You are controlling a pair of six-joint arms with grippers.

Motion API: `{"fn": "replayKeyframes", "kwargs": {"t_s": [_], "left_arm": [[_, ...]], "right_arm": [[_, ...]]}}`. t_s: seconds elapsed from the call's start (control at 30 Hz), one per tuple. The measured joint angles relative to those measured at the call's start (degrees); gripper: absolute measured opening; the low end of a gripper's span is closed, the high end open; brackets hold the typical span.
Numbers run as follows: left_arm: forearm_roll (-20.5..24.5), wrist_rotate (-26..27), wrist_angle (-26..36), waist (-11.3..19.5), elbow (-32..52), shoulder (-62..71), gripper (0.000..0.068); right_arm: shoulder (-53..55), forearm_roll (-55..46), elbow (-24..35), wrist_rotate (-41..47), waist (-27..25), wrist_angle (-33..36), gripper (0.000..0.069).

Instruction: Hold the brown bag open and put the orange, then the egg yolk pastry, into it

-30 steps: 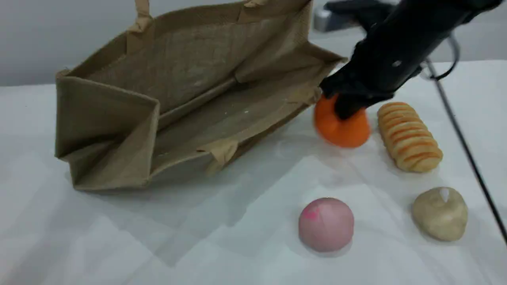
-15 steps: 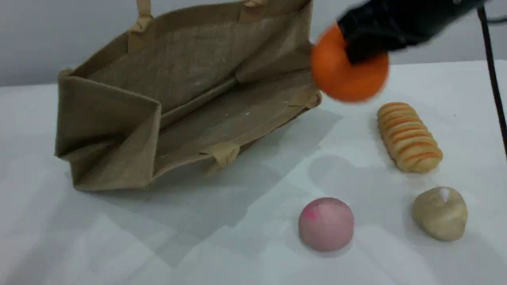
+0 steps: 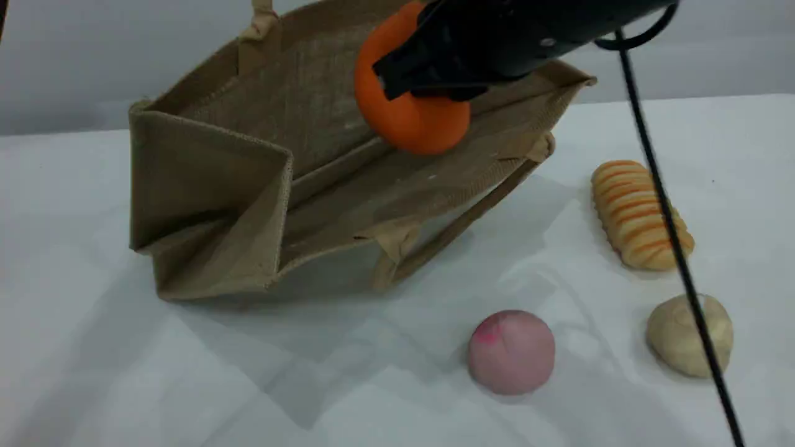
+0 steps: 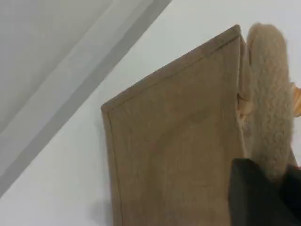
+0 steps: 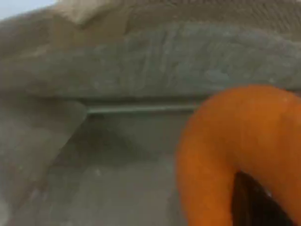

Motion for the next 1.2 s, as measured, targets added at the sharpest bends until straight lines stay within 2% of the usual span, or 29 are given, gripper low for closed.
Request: {"fn": "replayKeyframes", "kwargs": {"t_s": [0.4,0.53,0.63,0.9,1.0,1.2], "left_arm": [[0.00,-0.02,0.00,0.00,0.00,0.00,0.0099],[0.00,-0.02,0.00,0.00,0.00,0.00,0.0099],[0.00,-0.06,0.00,0.00,0.00,0.00,0.0099],[0.06,-0.01,0.00,0.00,0.00,0.00,0.0099],[0.06,-0.01,0.04,0.00,0.00,0.05,0.0099],[0.06,-0.01,0.04,0.00,0.00,0.05,0.0099]], "right_arm": [[17.83,-1.32,-16.14,-2.88,0.00,1.44,0.0032],[21.94,-0.74,-20.62,-2.77,0.00,1.40,0.0065],[22.76,0.08,-22.43,-2.54,0.00,2.73,0.0148],[22.46,0.30,-22.43,-2.54,0.00,2.89,0.0545],[21.94,0.30,-22.43,-2.65,-0.41,5.59,0.0592],[16.85,-0.92,-22.43,-2.91,-3.49,13.51,0.0580]]}}
